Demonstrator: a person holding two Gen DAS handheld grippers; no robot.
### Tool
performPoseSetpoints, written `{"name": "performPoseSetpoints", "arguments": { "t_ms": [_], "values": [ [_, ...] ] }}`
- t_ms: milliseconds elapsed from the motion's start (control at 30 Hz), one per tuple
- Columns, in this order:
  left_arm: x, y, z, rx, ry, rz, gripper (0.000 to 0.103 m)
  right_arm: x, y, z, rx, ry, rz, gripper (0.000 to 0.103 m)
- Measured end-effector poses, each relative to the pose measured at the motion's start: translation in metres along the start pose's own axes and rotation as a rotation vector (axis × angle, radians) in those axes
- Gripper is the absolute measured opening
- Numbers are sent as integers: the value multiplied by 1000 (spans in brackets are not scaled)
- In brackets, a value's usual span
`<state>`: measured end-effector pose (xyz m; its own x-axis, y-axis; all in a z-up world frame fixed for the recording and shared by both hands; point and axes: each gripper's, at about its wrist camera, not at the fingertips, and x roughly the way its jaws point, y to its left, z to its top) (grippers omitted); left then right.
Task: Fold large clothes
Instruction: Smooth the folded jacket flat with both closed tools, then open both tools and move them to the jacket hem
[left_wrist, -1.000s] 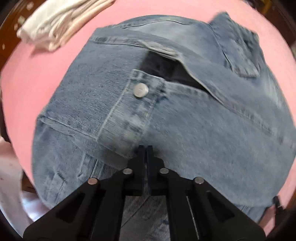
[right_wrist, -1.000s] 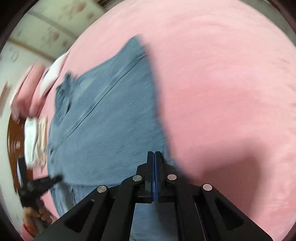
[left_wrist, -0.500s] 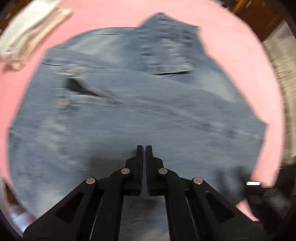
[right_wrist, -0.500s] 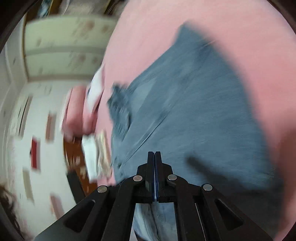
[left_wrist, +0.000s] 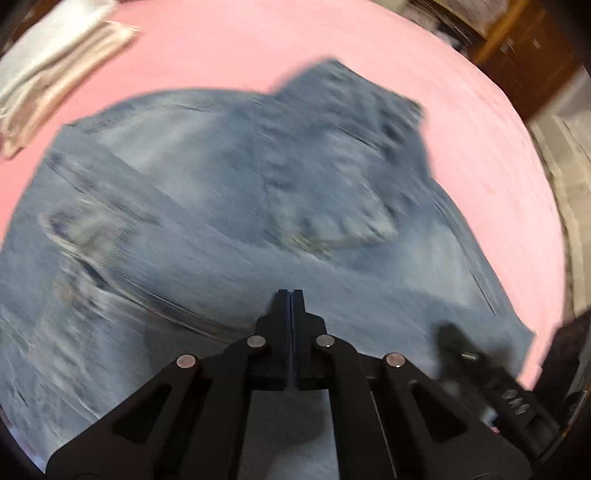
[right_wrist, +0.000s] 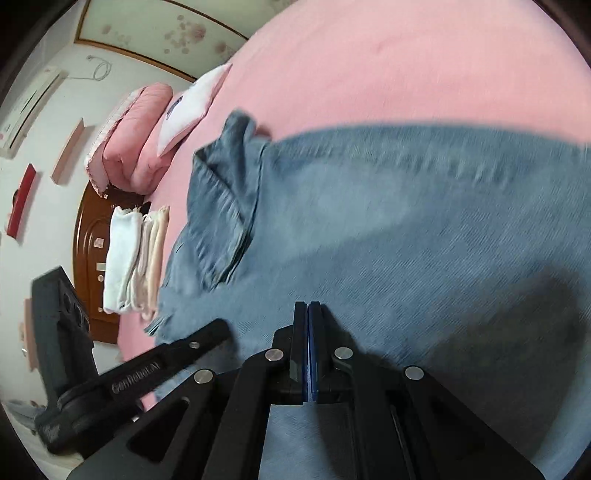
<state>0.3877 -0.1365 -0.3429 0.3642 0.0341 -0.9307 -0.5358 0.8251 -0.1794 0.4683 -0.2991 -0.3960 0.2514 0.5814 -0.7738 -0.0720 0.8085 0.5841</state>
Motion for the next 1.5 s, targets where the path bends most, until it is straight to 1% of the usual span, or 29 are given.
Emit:
{"name": "performPoseSetpoints", "arguments": {
  "t_ms": [67, 133, 167, 200, 233, 267, 300, 333, 367, 433, 467, 533, 600, 667, 700, 733, 767, 800, 867, 933, 967, 1000, 1067, 1100, 1200, 1333, 1400, 1433, 1500],
  "values": [
    [-1, 20, 8, -47, -21, 24, 0, -12, -25, 15, 21, -38, -44, 0],
    [-4, 42, 16, -93, -54, 90, 0, -31, -56, 20, 78, -78, -34, 0],
    [-5, 55, 21, -113, -73, 135, 0, -40, -67, 23, 101, -101, -52, 0],
    [-4, 66, 24, -135, -73, 103, 0, -52, -78, 25, 118, -133, -71, 0],
    [-1, 77, 28, -171, -57, 46, 0, -67, -94, 23, 131, -156, -72, 0],
    [2, 84, 30, -193, -45, 14, 0, -73, -100, 25, 143, -174, -96, 0],
    [4, 87, 31, -196, -40, 1, 0, -79, -104, 26, 150, -196, -123, 0],
    [3, 86, 32, -182, -44, 8, 0, -87, -108, 24, 162, -223, -169, 0],
    [4, 83, 31, -162, -48, 23, 0, -92, -112, 24, 179, -247, -193, 0],
    [8, 76, 31, -129, -50, 58, 0, -99, -121, 21, 235, -265, -198, 0],
    [11, 71, 32, -126, -50, 69, 1, -98, -124, 21, 250, -265, -202, 0],
    [12, 71, 33, -142, -50, 72, 0, -95, -122, 22, 243, -263, -240, 0],
    [10, 73, 33, -155, -54, 64, 0, -89, -111, 26, 213, -257, -312, 0],
    [-2, 78, 27, -149, -59, 58, 0, -89, -94, 23, 177, -257, -403, 0],
    [-10, 79, 24, -148, -65, 49, 0, -88, -80, 24, 149, -266, -468, 0],
    [-29, 81, 13, -148, -75, 40, 0, -90, -60, 16, 108, -278, -508, 0],
    [-39, 82, 9, -150, -86, 32, 0, -83, -35, 12, 65, -298, -528, 0],
    [-47, 83, 5, -151, -96, 27, 0, -94, -24, 4, 20, -324, -530, 2],
    [-57, 85, -5, -140, -96, 9, 0, -96, 4, -10, -37, -361, -490, 3],
    [-61, 82, -19, -106, -71, -5, 0, -87, 24, -26, -50, -338, -409, 4],
    [-62, 82, -27, -82, -51, 2, 1, -82, 28, -34, -49, -308, -384, 4],
    [-61, 81, -37, -56, -24, 11, 1, -75, 32, -45, -42, -263, -379, 4],
    [-54, 83, -52, -19, 26, 21, 1, -56, 40, -64, -30, -197, -388, 4],
    [-55, 88, -61, -4, 47, 20, 1, -53, 40, -76, -24, -182, -392, 4],
    [-59, 101, -86, 32, 59, 5, 0, -41, 43, -119, 23, -130, -408, 4],
    [-87, 121, -113, 93, 53, 5, 1, -56, 48, -170, 57, -148, -428, 4],
    [-101, 135, -122, 120, 56, -17, 1, -63, 56, -197, 94, -137, -448, 4],
    [-110, 145, -128, 138, 54, -31, 1, -81, 48, -214, 108, -143, -450, 4],
    [-128, 160, -138, 191, 42, -13, 1, -89, 58, -240, 133, -159, -465, 4]
  ]
}}
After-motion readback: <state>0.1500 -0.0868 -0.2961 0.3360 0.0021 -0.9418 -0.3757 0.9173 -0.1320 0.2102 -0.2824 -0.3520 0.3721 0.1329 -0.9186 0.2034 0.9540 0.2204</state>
